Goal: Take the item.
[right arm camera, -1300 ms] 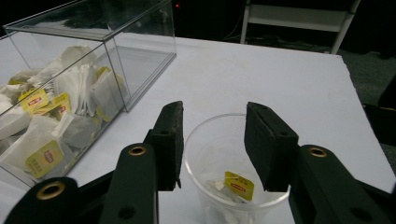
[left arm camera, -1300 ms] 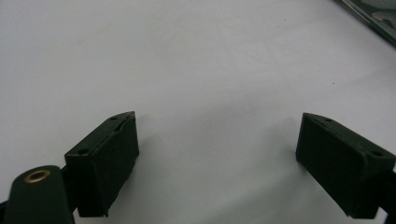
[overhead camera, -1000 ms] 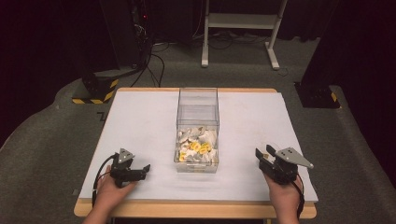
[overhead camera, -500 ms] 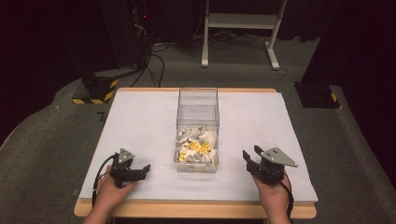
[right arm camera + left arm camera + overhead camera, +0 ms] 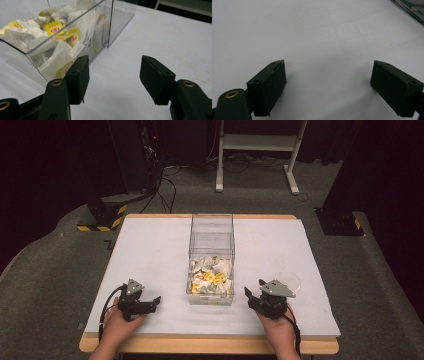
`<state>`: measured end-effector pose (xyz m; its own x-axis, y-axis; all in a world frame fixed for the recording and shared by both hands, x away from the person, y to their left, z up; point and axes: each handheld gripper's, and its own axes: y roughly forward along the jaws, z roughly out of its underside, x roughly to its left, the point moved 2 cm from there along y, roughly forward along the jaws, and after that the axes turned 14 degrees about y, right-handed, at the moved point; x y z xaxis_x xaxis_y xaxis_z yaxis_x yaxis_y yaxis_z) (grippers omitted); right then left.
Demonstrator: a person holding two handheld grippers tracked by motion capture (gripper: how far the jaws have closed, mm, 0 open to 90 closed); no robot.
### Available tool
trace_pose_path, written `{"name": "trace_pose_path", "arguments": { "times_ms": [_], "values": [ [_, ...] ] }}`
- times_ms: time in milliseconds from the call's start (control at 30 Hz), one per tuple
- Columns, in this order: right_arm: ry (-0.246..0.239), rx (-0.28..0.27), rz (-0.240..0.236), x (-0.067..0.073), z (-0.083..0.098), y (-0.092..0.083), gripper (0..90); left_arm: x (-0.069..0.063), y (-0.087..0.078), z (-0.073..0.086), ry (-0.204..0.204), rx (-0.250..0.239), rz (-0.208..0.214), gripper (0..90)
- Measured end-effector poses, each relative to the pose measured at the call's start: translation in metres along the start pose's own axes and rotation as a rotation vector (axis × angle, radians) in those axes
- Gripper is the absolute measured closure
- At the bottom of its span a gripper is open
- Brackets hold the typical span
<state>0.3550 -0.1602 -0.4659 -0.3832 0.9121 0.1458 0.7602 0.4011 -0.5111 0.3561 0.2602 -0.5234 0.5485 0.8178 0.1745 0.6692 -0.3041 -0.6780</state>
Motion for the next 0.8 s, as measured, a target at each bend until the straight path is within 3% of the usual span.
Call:
{"name": "trace_pose_path", "arguments": {
  "times_ms": [167, 467, 800],
  "values": [
    [0.023, 0.060, 0.013, -0.002, 0.009, 0.018, 38.1, 0.000, 0.000, 0.000, 0.000, 0.000, 0.000, 13.4],
    [0.067, 0.232, 0.074, -0.009, 0.027, 0.054, 26.6, 0.000, 0.000, 0.000, 0.000, 0.000, 0.000, 13.4],
    [0.071, 0.223, 0.090, -0.009, 0.027, 0.055, 21.7, 0.000, 0.000, 0.000, 0.001, -0.001, -0.001, 13.4]
  ]
}}
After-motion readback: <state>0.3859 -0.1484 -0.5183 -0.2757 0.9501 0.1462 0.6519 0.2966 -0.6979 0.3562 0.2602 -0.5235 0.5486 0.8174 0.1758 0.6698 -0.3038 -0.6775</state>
